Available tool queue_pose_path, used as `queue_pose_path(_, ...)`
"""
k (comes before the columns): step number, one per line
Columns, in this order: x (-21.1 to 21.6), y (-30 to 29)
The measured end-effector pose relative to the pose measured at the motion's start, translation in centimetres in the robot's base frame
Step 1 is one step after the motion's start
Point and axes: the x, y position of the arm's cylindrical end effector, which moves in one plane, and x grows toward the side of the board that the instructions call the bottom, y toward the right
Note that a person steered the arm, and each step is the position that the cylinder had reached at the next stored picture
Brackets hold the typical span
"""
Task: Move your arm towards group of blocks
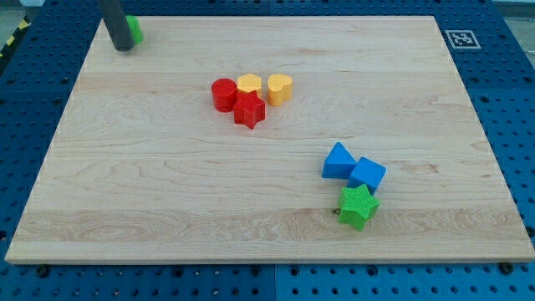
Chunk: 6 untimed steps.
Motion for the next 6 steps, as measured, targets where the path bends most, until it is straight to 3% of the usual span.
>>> queue_pose_path(3, -0.8, 0.0)
queue_pose_path(6, 7.5, 11.7)
